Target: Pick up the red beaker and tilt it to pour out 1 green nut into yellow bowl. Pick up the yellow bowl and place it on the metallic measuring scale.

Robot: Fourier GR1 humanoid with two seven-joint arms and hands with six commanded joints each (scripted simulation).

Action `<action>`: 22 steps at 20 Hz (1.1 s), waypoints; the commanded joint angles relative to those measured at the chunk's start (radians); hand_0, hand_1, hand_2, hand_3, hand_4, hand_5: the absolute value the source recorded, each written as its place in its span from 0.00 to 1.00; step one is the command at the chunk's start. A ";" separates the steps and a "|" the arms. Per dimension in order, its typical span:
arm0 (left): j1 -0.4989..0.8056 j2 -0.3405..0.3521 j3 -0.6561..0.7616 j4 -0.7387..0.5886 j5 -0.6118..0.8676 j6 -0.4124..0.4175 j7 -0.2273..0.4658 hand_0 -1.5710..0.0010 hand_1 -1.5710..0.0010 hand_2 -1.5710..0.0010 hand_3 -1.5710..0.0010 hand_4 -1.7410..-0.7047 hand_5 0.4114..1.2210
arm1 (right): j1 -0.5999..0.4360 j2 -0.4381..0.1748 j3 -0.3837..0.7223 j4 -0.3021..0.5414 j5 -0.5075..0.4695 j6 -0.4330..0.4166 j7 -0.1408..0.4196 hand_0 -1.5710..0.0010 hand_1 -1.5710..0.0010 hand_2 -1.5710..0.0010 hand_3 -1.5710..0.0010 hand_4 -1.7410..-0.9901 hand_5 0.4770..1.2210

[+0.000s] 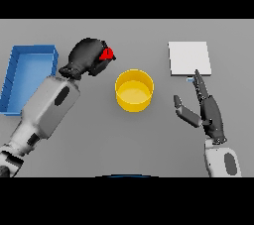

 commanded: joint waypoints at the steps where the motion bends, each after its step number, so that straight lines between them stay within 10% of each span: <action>1: -0.023 0.015 -0.031 0.009 -0.023 -0.036 -0.001 0.00 0.00 0.00 0.00 0.01 0.95 | 0.002 -0.001 0.003 0.009 0.006 0.001 0.004 1.00 1.00 1.00 1.00 0.60 0.29; 6: -0.133 0.044 -0.167 0.064 -0.108 -0.182 0.010 0.00 0.00 0.00 0.00 0.13 0.98 | 0.005 0.010 -0.003 0.001 -0.015 0.003 0.034 1.00 1.00 1.00 1.00 0.61 0.27; 15: -0.332 0.048 -0.401 0.163 -0.230 -0.377 0.007 0.00 0.00 0.00 0.23 0.03 1.00 | 0.002 0.024 -0.032 0.027 -0.076 0.022 0.032 1.00 1.00 1.00 1.00 0.59 0.17; 22: -0.444 0.020 -0.564 0.227 -0.324 -0.377 -0.042 0.00 0.00 0.00 0.05 0.01 1.00 | 0.006 0.018 -0.026 0.017 -0.053 0.012 0.023 1.00 1.00 1.00 1.00 0.59 0.17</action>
